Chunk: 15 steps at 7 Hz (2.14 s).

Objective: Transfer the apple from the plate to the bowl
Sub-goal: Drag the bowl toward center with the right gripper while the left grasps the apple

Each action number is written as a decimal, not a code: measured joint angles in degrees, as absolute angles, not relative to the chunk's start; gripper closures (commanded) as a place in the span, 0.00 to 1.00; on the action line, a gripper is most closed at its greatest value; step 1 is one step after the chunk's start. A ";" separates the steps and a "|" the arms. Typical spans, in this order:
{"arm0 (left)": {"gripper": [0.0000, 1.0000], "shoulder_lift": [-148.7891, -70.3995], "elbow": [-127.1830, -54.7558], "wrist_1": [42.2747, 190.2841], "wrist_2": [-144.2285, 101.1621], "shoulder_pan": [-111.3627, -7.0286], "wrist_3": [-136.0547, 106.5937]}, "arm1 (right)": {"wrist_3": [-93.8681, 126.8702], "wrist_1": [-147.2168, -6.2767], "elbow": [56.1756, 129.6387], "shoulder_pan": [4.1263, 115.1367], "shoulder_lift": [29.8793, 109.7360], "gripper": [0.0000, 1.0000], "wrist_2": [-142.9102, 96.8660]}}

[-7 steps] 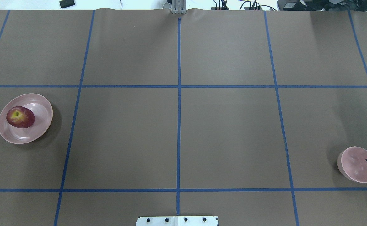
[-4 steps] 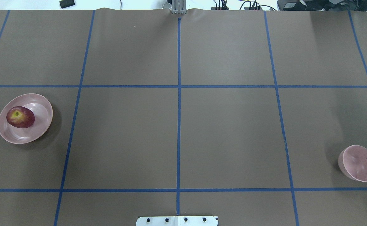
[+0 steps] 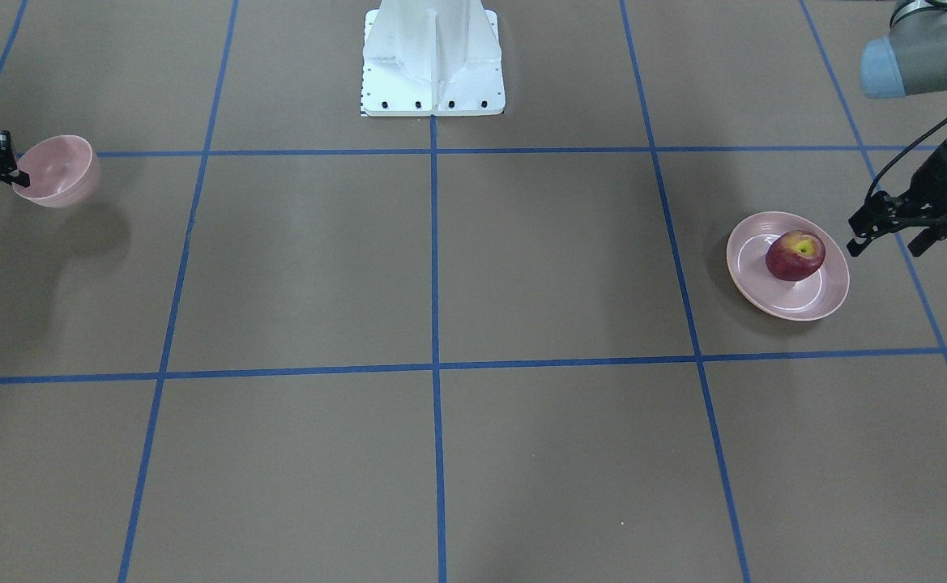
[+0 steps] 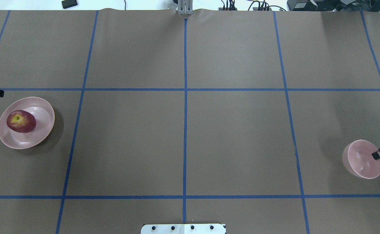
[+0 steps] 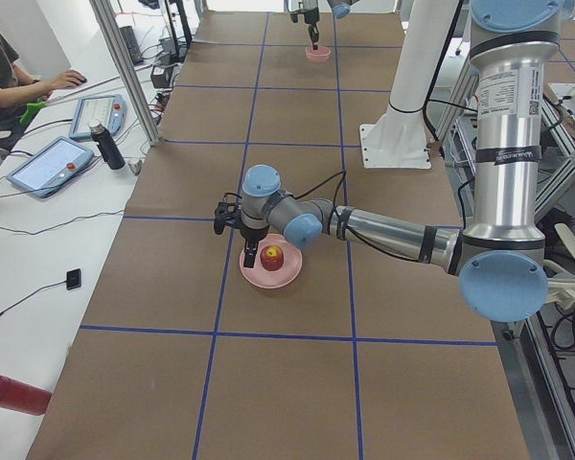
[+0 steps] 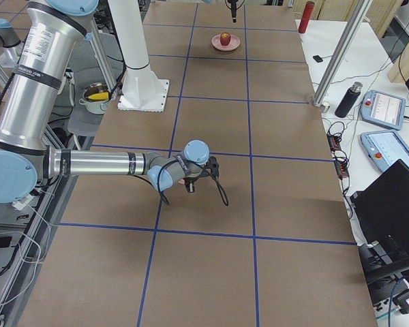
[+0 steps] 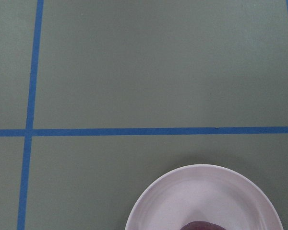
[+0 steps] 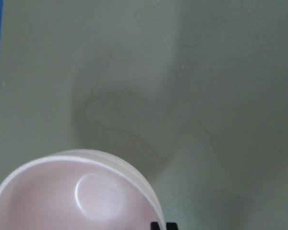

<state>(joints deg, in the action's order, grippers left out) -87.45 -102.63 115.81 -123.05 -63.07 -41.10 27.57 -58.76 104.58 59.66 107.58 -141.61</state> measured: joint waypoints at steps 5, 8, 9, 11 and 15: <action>0.02 -86.50 -103.34 115.34 -117.76 -53.27 -45.41 | 42.08 -59.16 104.44 56.51 96.07 1.00 -139.15; 0.02 -86.90 -101.88 115.25 -118.11 -52.61 -45.87 | 57.07 -64.10 104.15 49.24 82.14 1.00 -134.22; 0.02 -87.07 -101.30 115.28 -118.22 -52.44 -45.93 | 60.13 -69.42 104.13 47.21 75.91 1.00 -132.27; 0.02 -87.71 -100.09 115.31 -118.35 -51.54 -46.26 | 63.44 -77.90 103.44 43.54 66.68 1.00 -128.52; 1.00 -88.43 -98.95 115.30 -118.23 -50.68 -46.93 | 71.00 -79.33 95.88 37.92 55.91 1.00 -123.15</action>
